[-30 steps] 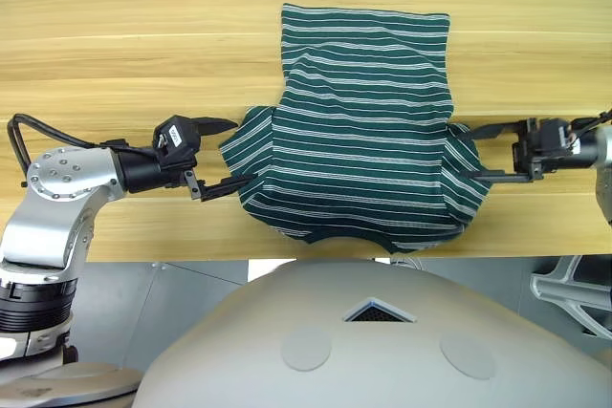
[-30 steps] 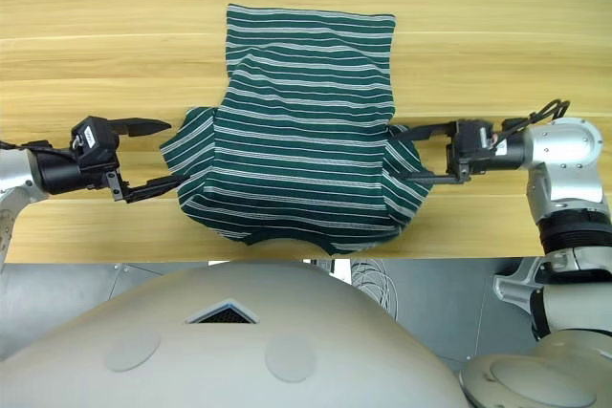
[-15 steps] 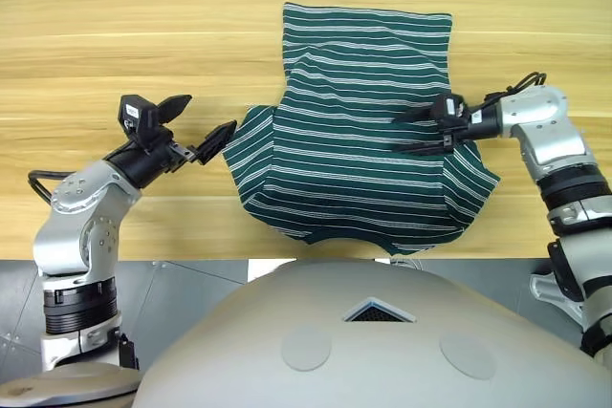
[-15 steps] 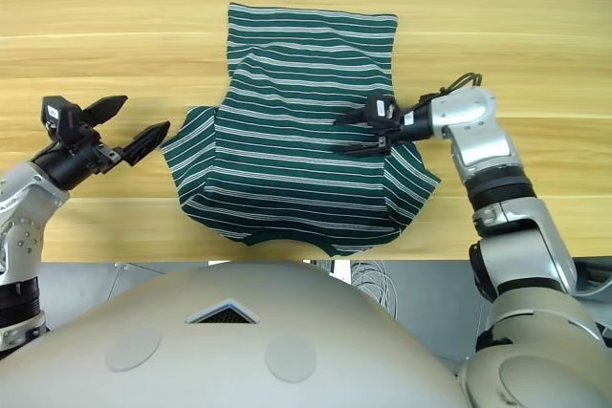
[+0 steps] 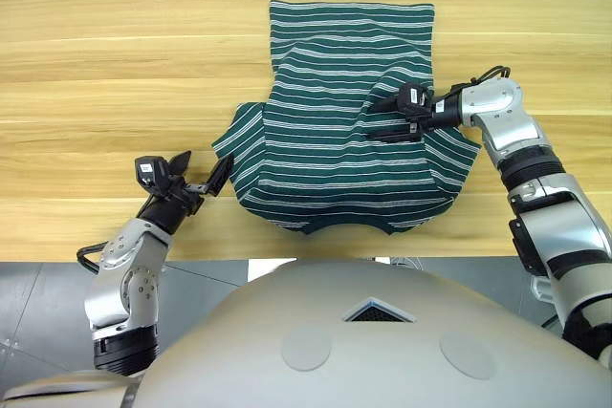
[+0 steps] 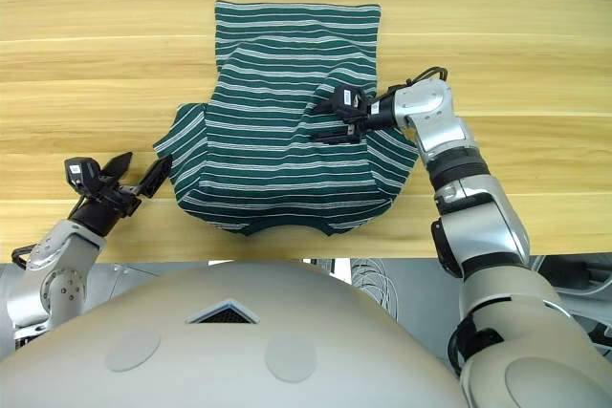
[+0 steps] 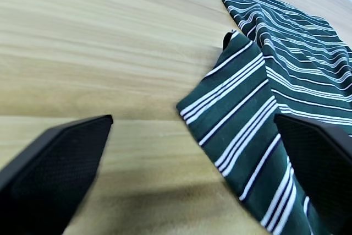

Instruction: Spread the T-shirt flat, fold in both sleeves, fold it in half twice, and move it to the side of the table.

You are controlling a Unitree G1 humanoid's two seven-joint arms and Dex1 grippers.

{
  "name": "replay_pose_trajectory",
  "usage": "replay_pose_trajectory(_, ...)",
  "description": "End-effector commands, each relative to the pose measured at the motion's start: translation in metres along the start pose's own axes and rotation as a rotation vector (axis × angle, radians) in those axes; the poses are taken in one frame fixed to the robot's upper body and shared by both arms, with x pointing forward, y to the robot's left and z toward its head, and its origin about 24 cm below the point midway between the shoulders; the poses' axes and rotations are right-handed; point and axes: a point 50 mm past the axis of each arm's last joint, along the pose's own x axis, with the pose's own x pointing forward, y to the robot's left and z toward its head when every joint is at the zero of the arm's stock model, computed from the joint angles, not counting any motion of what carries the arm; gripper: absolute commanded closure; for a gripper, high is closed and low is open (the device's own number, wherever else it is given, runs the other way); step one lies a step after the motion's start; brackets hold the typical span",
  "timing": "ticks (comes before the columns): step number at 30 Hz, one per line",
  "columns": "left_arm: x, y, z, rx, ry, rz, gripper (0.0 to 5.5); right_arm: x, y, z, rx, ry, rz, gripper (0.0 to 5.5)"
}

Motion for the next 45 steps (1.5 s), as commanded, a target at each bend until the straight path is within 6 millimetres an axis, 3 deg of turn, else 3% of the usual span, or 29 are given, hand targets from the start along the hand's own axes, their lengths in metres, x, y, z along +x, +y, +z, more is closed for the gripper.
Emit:
replay_pose_trajectory(1, 0.007, 0.004, -0.025, -0.043, 0.119, 0.045, 0.35, 0.006, 0.014, -0.016, 0.033, 0.061, 0.039, 2.54)
replay_pose_trajectory(10, 0.016, -0.012, -0.028, -0.013, 0.139, -0.068, 1.73, 0.0, 0.009, -0.013, 0.024, 0.044, -0.005, 2.54)
replay_pose_trajectory(32, 0.027, -0.004, -0.006, 0.026, 0.02, -0.061, 5.47, -0.001, 0.001, -0.006, -0.001, 0.02, -0.055, 2.54)
replay_pose_trajectory(37, 0.026, -0.014, 0.015, 0.027, -0.087, -0.099, 5.47, -0.004, -0.002, -0.004, -0.007, 0.015, -0.068, 2.54)
replay_pose_trajectory(41, 0.021, -0.05, 0.034, 0.019, -0.148, -0.281, 5.47, -0.007, -0.005, -0.004, -0.007, 0.014, -0.087, 2.54)
replay_pose_trajectory(45, 0.029, -0.079, 0.031, 0.048, -0.058, -0.428, 5.47, -0.008, -0.009, -0.002, -0.013, 0.015, -0.097, 2.54)
